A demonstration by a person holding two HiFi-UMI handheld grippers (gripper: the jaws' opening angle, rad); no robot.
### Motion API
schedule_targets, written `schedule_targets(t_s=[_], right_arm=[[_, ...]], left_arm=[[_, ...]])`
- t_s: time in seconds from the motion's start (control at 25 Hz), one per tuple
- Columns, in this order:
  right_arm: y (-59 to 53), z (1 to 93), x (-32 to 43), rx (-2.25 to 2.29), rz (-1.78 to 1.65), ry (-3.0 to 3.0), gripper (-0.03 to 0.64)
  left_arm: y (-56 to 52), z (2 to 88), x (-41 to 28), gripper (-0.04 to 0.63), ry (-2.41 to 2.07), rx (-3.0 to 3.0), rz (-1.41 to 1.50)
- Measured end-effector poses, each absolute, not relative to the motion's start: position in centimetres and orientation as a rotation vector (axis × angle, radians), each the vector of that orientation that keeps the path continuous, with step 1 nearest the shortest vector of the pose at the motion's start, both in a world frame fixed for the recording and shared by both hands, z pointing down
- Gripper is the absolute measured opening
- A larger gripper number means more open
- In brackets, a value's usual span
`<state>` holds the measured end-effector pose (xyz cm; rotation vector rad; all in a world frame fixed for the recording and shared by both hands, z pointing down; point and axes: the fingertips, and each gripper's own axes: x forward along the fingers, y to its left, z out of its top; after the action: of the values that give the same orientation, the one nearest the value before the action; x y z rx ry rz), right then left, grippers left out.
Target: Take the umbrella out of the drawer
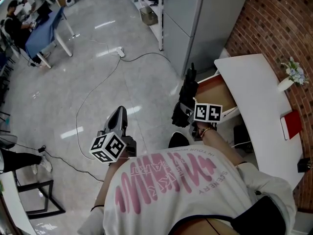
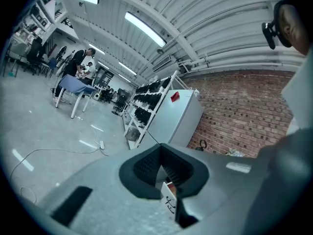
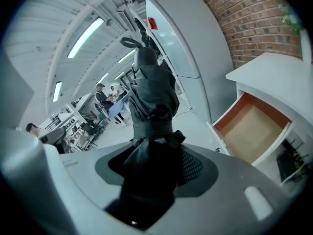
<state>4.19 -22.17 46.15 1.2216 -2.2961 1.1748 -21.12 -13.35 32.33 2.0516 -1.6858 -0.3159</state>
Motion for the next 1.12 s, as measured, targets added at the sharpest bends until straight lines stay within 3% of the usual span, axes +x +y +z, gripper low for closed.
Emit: schedule_targets(t_s=[1.12], right_arm=[[-22.7, 33.2, -2.7, 0.933, 0.975, -2.685, 0.25]], left_arm=[[-13.6, 31.5, -19.1, 0.002, -1.76, 2.015, -0.303]])
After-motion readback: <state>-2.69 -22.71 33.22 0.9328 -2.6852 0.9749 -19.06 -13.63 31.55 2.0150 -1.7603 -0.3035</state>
